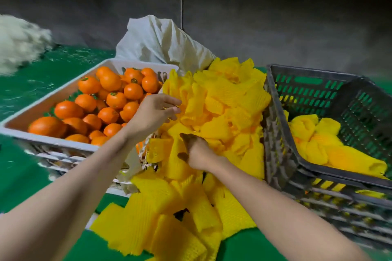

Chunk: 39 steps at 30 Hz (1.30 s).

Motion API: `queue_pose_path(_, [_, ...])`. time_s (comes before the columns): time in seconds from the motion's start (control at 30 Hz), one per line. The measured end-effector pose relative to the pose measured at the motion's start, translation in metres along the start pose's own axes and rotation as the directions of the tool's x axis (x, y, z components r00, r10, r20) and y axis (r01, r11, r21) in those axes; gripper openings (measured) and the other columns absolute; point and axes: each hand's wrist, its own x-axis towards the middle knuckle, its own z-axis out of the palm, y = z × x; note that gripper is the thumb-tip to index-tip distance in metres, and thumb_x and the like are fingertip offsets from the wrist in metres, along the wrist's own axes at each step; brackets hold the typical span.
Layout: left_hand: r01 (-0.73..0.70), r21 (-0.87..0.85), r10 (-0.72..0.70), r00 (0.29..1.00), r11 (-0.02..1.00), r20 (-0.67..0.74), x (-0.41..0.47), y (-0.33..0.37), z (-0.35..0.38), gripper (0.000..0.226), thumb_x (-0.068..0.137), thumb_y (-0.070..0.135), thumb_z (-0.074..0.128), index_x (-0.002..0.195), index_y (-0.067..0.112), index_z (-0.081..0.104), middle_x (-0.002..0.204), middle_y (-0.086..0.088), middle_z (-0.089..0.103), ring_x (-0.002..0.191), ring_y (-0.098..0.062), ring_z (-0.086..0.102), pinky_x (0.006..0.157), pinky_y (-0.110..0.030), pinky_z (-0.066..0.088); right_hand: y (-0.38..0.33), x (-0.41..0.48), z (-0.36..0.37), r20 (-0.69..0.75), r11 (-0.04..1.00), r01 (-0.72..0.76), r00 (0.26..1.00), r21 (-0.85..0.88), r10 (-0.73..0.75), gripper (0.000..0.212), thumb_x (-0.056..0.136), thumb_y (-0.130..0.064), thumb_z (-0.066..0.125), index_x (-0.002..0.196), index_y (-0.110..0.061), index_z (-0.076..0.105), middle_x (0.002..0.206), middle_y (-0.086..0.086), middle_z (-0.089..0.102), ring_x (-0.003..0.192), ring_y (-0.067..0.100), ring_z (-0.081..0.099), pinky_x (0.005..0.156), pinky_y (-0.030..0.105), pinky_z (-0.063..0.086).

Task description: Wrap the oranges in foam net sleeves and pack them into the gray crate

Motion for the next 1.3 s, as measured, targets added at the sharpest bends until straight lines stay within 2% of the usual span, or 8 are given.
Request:
queue_pose_path(0.2, [0.028,0.042,-0.029,0.999,0.999,0.025,-0.013,-0.03,-0.027,0.013,0.092,0.009,0.06,0.101,0.017,0.063,0.098,-0.008,0.068,0.081,-0.016,0.068,0.069,-0.026,0.055,-0.004,0.009,0.009,-0.145,0.99,-0.142,0.979,-0.007,0.14,0.023,0.084,-0.011,0.054,0.107,-0.009,0.054,0.114,0.013,0.06,0.114,0.03,0.051,0.089,0.036,0.034])
queue_pose_path(0.37, [0.076,-0.004,-0.075,0.99,0.997,0.117,-0.009,-0.037,-0.028,0.012,0.095,0.008,0.055,0.105,0.013,0.061,0.111,-0.012,0.064,0.096,-0.021,0.064,0.086,-0.039,0.054,-0.008,0.005,-0.032,-0.294,0.919,-0.049,0.939,0.392,0.176,0.012,0.085,-0.015,0.063,0.084,-0.015,0.052,0.084,0.005,0.058,0.084,0.024,0.055,0.08,0.035,0.042])
queue_pose_path(0.5, [0.1,0.025,-0.103,0.973,0.995,0.207,-0.006,-0.031,-0.023,0.021,0.1,0.012,0.045,0.11,0.007,0.063,0.089,-0.011,0.064,0.07,-0.013,0.054,0.062,-0.025,0.05,-0.018,-0.005,-0.067,-0.277,0.722,0.02,0.931,0.691,0.239,0.033,0.083,-0.001,0.059,0.066,-0.022,0.04,0.064,-0.004,0.036,0.059,0.007,0.032,0.053,0.021,0.025])
queue_pose_path(0.6, [0.188,-0.138,-0.147,0.954,0.973,0.26,-0.006,-0.025,-0.02,0.029,0.098,0.024,0.049,0.107,0.001,0.065,0.104,-0.018,0.065,0.088,-0.026,0.061,0.082,-0.048,0.05,-0.022,-0.008,-0.074,-0.279,0.622,0.025,0.907,0.783,0.315,0.028,0.088,-0.004,0.055,0.069,-0.022,0.044,0.069,-0.004,0.04,0.065,0.006,0.035,0.058,0.022,0.028])
queue_pose_path(0.77, [0.139,-0.118,-0.105,0.96,0.983,0.26,-0.003,-0.021,-0.015,0.03,0.085,0.004,0.067,0.115,0.004,0.063,0.113,-0.015,0.066,0.098,-0.025,0.063,0.087,-0.041,0.053,-0.023,-0.015,-0.074,-0.129,0.253,0.028,0.91,0.967,0.395,0.033,0.09,0.003,0.041,0.07,-0.013,0.063,0.058,-0.004,0.062,0.058,0.007,0.055,0.057,0.025,0.043])
queue_pose_path(0.97, [0.276,-0.298,-0.174,0.929,0.914,0.327,0.002,-0.012,-0.02,0.031,0.084,-0.011,0.058,0.109,0.007,0.064,0.109,-0.023,0.066,0.099,-0.038,0.063,0.089,-0.05,0.051,-0.015,-0.026,-0.079,-0.316,0.652,0.132,0.933,0.746,0.172,0.035,0.081,0.018,0.052,0.105,-0.002,0.067,0.087,0.006,0.069,0.071,0.001,0.062,0.061,0.02,0.053])
queue_pose_path(1.2, [0.303,-0.289,-0.221,0.933,0.908,0.286,0.008,-0.001,-0.036,0.036,0.082,-0.008,0.051,0.11,0.009,0.065,0.116,-0.017,0.061,0.104,-0.035,0.059,0.084,-0.043,0.052,-0.026,-0.018,-0.072,-0.482,0.737,0.305,0.875,0.603,0.033,0.036,0.069,0.025,0.053,0.096,0.007,0.069,0.102,0.025,0.066,0.095,0.029,0.063,0.083,0.032,0.05])
queue_pose_path(1.3, [0.277,-0.216,-0.22,0.941,0.936,0.256,0.002,0.001,-0.044,0.033,0.082,-0.005,0.053,0.107,0.014,0.064,0.123,-0.01,0.056,0.115,-0.03,0.051,0.098,-0.044,0.044,-0.035,-0.015,-0.072,-0.481,0.697,0.37,0.876,0.614,-0.041,0.037,0.073,0.019,0.059,0.104,0.0,0.067,0.096,0.0,0.067,0.09,0.002,0.064,0.076,0.014,0.049])
